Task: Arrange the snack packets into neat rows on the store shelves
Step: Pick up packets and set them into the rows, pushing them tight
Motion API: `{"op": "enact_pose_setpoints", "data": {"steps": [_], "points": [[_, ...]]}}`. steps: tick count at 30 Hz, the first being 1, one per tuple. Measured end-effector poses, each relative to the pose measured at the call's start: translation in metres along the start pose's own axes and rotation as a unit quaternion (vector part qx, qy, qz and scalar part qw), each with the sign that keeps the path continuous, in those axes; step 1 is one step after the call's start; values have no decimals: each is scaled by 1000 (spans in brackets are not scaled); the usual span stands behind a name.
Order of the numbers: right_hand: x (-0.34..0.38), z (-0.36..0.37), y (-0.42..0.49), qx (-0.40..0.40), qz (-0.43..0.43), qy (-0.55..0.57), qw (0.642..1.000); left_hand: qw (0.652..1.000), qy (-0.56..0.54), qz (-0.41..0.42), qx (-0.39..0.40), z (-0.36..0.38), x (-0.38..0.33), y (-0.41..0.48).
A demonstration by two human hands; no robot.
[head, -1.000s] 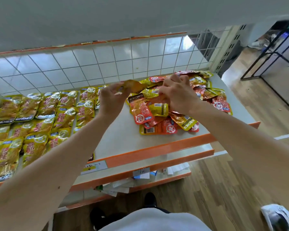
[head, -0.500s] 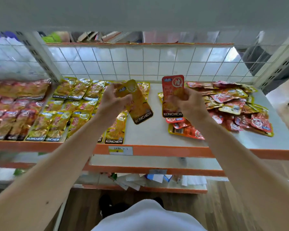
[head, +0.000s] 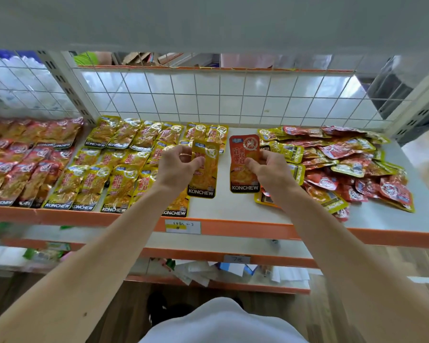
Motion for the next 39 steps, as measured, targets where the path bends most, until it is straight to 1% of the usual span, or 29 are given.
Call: {"op": "enact_pose_setpoints", "data": {"steps": [4,7,12,16,19,23,24,27,29,32,36,39], "points": [[-5,4,3,10,7,-4,1000,999,34,35,15,10,-2,0],[-7,6,5,9,-3,-30,1000,992,99,79,4,16,-4,4],[-12,7,12,-2,9,-46,999,969,201,140,-21,28,-3,17],[-16,6,18,3,12,-67,998,936,275,218,-14,35,2,22],[-19,4,19,-1,11,-74,997,916,317,244,7,37,9,20],[-23,5,19,-1,16,-78,997,895,324,308,14,30,15,13],[-23,6,19,-1,16,-77,997,883,332,331,34,28,16,10],[-22,9,19,-2,14,-67,998,829,394,381,107,24,19,0],[-21,12,20,-2,11,-68,998,814,417,389,112,25,21,-3],[-18,15,20,1,6,-74,997,816,434,365,115,29,20,-1],[-12,17,19,9,0,-67,998,833,422,339,116,29,20,1],[-10,21,17,11,-1,-60,998,855,395,323,94,16,17,-4]]}}
Point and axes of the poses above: each hand's wrist, its own y-axis towards the middle knuckle, its own z-axis out of the palm, x = y × z, the point moved 2 cm from there along y, towards the middle knuckle, and after that the axes turned 9 degrees about -x, right-handed, at the moved point
